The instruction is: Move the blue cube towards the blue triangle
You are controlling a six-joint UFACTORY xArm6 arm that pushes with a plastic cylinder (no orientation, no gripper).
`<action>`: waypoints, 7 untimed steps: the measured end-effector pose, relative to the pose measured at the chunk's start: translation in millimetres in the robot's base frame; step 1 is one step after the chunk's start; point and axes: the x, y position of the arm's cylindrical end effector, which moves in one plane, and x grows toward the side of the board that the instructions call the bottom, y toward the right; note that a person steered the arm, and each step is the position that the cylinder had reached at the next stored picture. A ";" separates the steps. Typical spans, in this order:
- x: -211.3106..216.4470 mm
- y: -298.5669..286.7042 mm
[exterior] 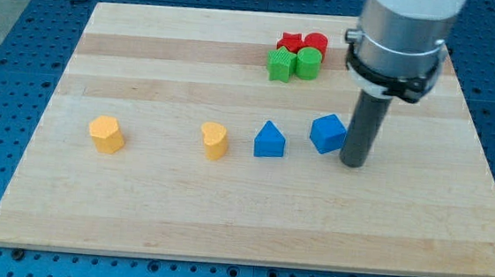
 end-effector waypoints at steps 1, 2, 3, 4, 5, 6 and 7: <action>-0.2 31.2; -8.1 54.7; -10.3 57.1; -10.3 58.1; -16.3 69.7; -26.6 74.6; -31.4 59.9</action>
